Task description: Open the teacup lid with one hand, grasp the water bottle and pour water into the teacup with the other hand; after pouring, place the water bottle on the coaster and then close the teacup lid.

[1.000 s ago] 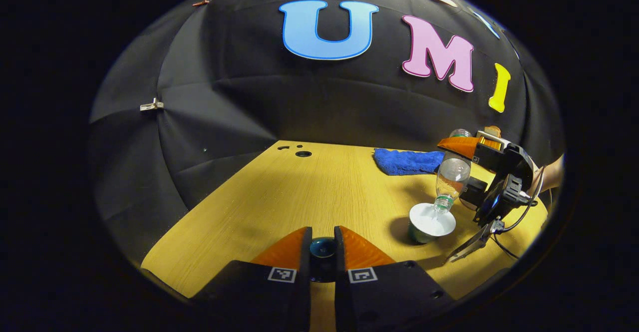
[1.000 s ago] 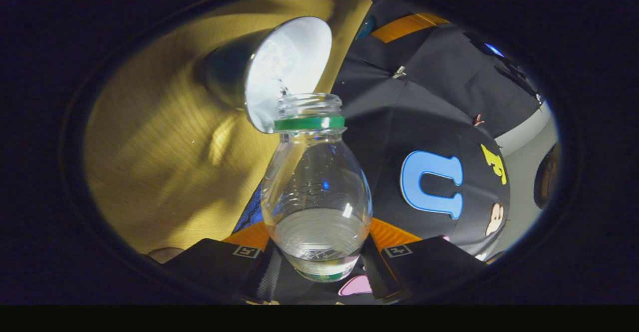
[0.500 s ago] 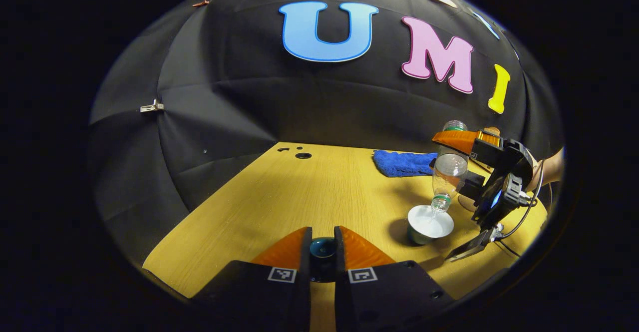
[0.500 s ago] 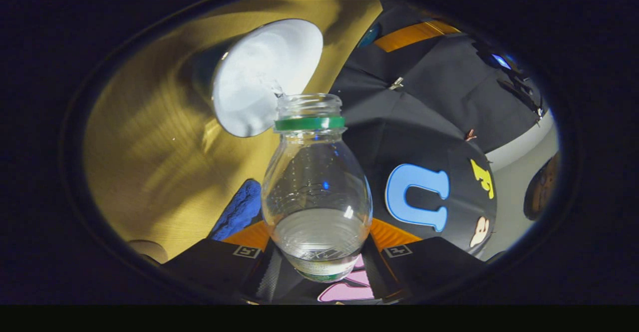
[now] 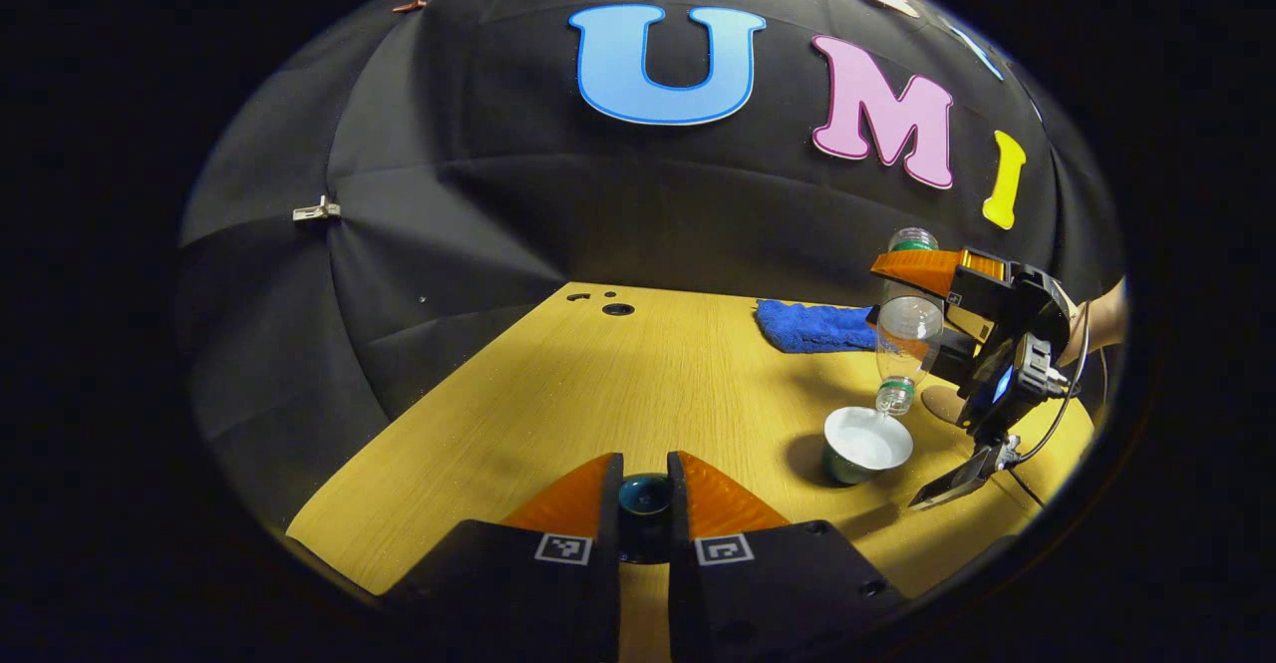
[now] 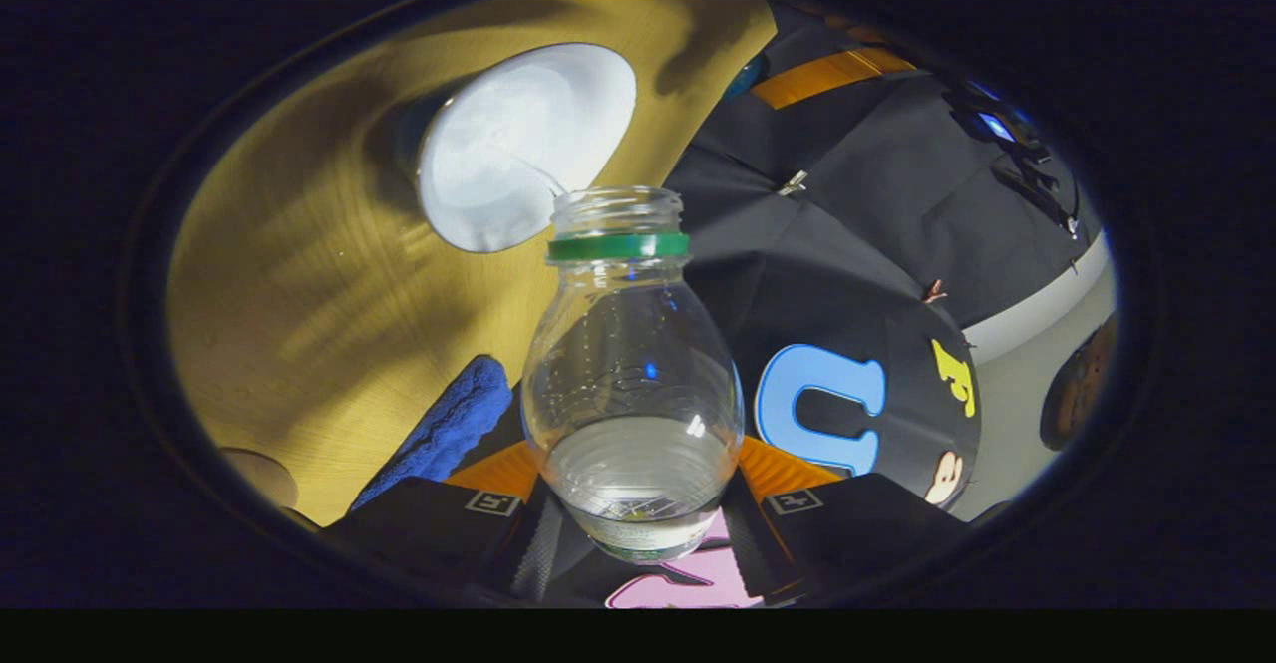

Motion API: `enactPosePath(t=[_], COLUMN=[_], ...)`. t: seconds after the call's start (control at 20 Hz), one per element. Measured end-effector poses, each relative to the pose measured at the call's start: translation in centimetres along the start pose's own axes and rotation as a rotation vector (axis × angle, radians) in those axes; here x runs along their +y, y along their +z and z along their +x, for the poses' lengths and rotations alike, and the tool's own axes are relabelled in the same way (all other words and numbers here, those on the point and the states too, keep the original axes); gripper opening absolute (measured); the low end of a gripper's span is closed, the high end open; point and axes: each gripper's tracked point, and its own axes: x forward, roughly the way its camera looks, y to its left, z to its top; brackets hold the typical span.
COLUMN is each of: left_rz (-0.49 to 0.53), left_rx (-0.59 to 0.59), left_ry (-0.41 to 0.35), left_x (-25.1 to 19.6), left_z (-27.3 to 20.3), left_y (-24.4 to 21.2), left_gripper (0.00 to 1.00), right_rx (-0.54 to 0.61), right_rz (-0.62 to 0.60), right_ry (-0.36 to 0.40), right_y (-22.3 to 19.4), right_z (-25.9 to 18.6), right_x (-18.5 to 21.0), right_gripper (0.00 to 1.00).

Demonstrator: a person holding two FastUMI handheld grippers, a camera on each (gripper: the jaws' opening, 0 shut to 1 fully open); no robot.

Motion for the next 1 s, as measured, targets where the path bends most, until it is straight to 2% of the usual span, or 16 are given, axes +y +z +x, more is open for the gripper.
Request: enactPosePath(t=[0.05, 0.65, 0.95, 1.0], left_rz=[0.002, 0.005, -0.033, -0.033], left_rx=[-0.001, -0.009, -0.016, -0.020], left_ry=[-0.001, 0.020, 0.044, 0.053], left_x=[-0.1, -0.6, -1.1, -1.2], left_z=[-0.1, -0.9, -0.9, -1.0], left_y=[0.1, 0.1, 0.4, 0.5], left_gripper=[0.23, 0.23, 0.23, 0.23], right_rx=[-0.004, -0.015, 0.058, 0.070], right_rz=[0.001, 0.028, 0.169, 0.196], right_ry=[-0.001, 0.010, 0.051, 0.050], right_y=[0.2, 0.8, -0.8, -0.8], right_z=[0.0, 0.1, -0.9, -0.9], right_x=[0.1, 0.5, 0.7, 0.4], right_gripper=[0.74, 0.74, 0.74, 0.70])
